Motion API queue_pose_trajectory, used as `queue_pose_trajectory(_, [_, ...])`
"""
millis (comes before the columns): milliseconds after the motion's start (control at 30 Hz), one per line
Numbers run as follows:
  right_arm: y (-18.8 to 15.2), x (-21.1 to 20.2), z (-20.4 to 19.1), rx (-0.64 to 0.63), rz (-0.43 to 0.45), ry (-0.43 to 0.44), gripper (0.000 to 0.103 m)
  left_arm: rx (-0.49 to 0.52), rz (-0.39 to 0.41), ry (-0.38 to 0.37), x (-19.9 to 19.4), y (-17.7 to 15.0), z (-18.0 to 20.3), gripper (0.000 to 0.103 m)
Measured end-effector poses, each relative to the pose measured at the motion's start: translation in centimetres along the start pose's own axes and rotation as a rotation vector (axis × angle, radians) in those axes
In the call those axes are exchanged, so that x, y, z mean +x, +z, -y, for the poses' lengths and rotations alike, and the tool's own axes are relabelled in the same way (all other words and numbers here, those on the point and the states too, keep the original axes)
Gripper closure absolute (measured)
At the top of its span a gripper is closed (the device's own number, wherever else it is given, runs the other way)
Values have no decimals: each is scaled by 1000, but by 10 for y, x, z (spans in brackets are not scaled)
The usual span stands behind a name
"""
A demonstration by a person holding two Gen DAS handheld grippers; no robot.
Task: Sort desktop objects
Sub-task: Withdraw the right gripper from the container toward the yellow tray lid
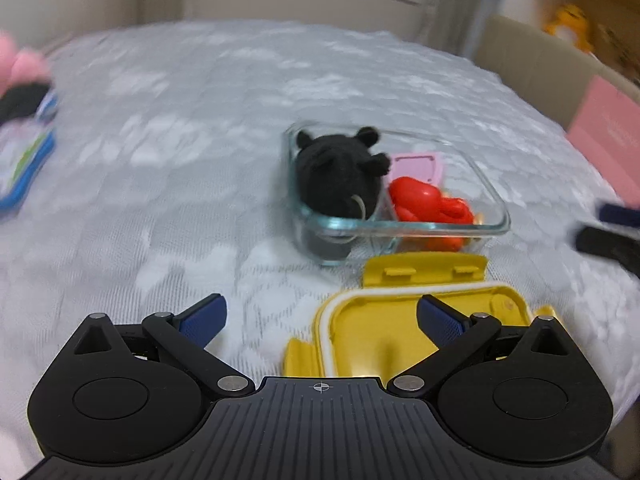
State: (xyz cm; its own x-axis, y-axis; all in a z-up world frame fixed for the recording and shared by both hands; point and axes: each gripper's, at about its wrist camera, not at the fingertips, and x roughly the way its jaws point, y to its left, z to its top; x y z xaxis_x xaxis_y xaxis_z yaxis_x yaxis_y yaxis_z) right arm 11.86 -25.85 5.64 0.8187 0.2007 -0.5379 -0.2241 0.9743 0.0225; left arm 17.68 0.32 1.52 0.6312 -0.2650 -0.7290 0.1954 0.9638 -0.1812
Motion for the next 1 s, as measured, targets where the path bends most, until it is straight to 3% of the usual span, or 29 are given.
queue_pose_trajectory(33, [-12, -10, 4, 24, 56, -4, 4, -9, 3, 8, -4, -3, 3, 0])
queue_pose_trajectory(133, [-48, -23, 13, 140, 145, -15, 3, 28, 28, 104, -14, -8, 22, 0])
queue_pose_trajectory(367, [-98, -18, 32, 360, 162, 102, 3, 103, 37, 173, -32, -22, 59, 0])
queue_pose_trajectory(500, [-111, -17, 44, 472, 124, 138, 4, 209, 30, 244, -43, -33, 82, 0])
queue_pose_trajectory(600, [-117, -12, 43, 478, 64, 140, 10, 291, 19, 274, -47, -42, 96, 0])
queue_pose_trajectory(900, [-112, 0, 21, 432, 31, 121, 25, 386, 42, 222, -55, -75, 111, 0])
queue_pose_trajectory(1000, [-105, 11, 15, 395, 13, 55, 31, 428, 49, 228, -56, -82, 113, 0])
